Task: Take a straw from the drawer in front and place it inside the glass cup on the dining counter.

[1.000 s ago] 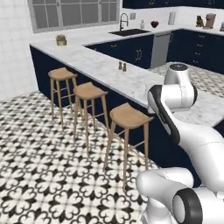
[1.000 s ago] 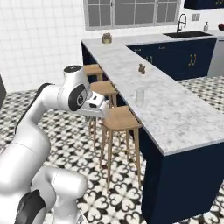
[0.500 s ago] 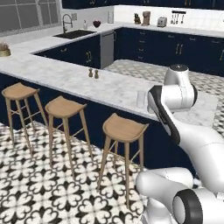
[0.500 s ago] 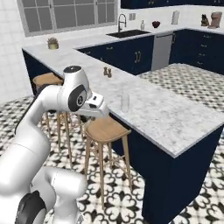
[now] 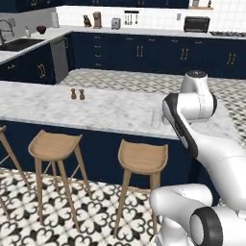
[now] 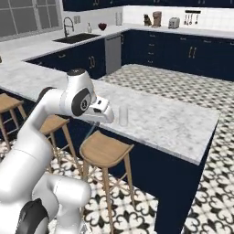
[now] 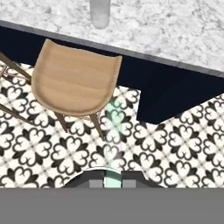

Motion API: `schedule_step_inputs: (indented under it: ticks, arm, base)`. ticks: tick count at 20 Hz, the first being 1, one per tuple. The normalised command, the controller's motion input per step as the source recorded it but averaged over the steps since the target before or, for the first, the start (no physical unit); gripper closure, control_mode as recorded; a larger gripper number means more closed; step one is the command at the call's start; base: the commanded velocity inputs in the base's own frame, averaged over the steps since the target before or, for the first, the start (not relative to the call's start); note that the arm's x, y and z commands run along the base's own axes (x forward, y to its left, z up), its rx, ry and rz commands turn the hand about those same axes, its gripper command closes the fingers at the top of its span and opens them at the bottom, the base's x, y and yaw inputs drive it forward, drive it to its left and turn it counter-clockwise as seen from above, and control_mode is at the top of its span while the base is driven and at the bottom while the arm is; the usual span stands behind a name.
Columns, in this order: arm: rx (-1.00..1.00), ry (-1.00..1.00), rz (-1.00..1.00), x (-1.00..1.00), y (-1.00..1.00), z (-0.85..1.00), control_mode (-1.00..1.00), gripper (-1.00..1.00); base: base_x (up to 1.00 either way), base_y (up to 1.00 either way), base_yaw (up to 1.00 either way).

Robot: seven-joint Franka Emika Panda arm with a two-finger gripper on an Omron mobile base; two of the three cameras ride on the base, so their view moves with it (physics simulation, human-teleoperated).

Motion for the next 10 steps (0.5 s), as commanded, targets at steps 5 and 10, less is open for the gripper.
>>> schedule_step_inputs:
  ticks: [5, 10]
  arm:
    - [0.00, 0.00, 0.00, 0.00, 0.00, 0.00, 1.00, 1.00]
    - [0.00, 0.00, 0.00, 0.00, 0.00, 0.00, 1.00, 1.00]
  base:
    - [0.27, 0.92, -0.54]
    - [0.83, 0.35, -0.36]
